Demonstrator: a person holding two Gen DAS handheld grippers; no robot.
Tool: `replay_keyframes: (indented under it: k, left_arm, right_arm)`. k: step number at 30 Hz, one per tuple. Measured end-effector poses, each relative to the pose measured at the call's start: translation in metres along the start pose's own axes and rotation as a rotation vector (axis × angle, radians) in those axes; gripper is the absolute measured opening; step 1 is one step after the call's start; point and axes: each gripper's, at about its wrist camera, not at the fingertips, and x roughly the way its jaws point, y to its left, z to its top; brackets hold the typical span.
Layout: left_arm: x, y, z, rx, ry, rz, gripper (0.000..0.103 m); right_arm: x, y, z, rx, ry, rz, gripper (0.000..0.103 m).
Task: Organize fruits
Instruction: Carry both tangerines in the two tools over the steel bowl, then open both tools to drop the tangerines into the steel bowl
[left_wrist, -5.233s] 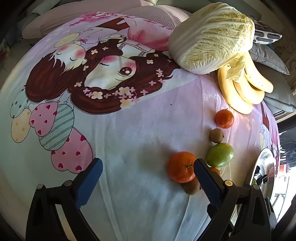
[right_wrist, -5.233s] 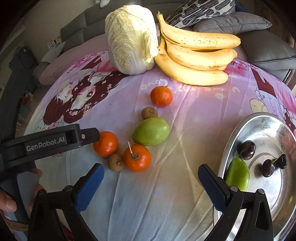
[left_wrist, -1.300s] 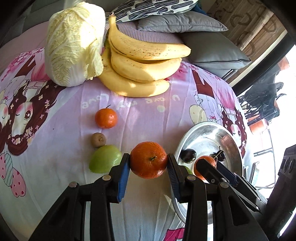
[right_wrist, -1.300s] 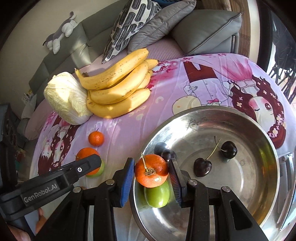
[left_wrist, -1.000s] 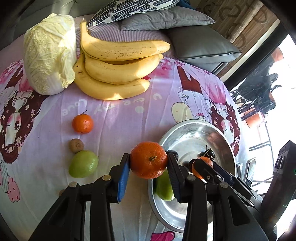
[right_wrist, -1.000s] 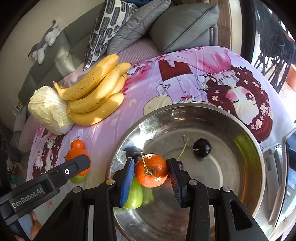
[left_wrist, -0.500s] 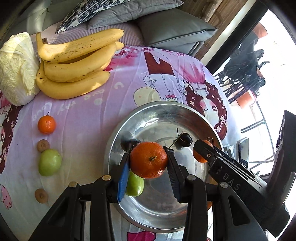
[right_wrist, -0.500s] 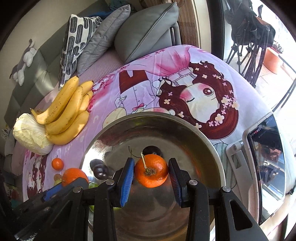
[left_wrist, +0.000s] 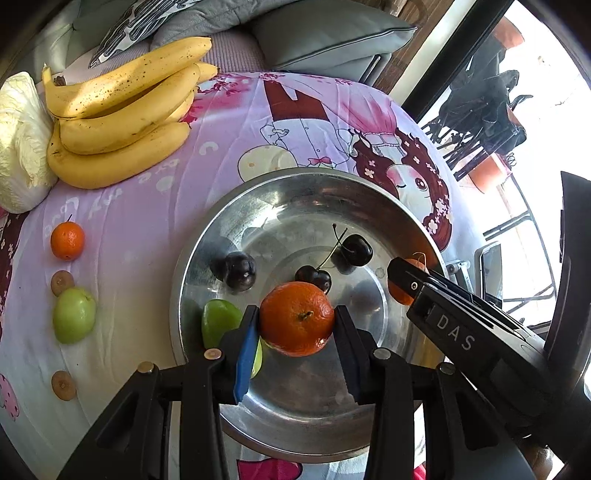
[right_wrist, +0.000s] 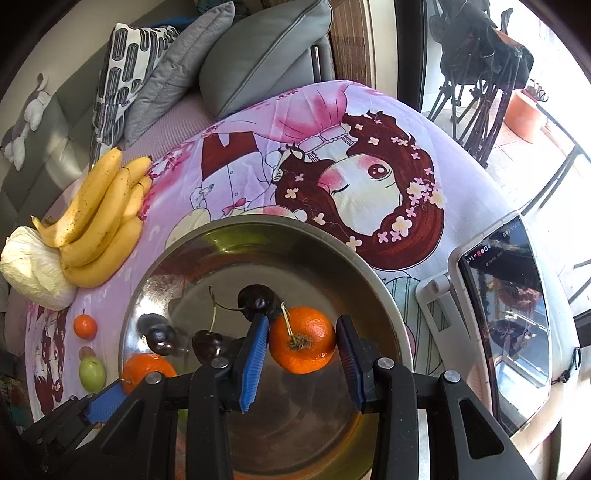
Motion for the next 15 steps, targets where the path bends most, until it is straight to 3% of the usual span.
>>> replay_keyframes:
  k: [15]
  left_arm:
    - [0.012, -0.005, -0.007, 0.021, 0.051, 0.004, 0.042]
  right_arm:
    - [0.013, 0.001, -0.004, -0.011, 0.052, -0.029, 0.041]
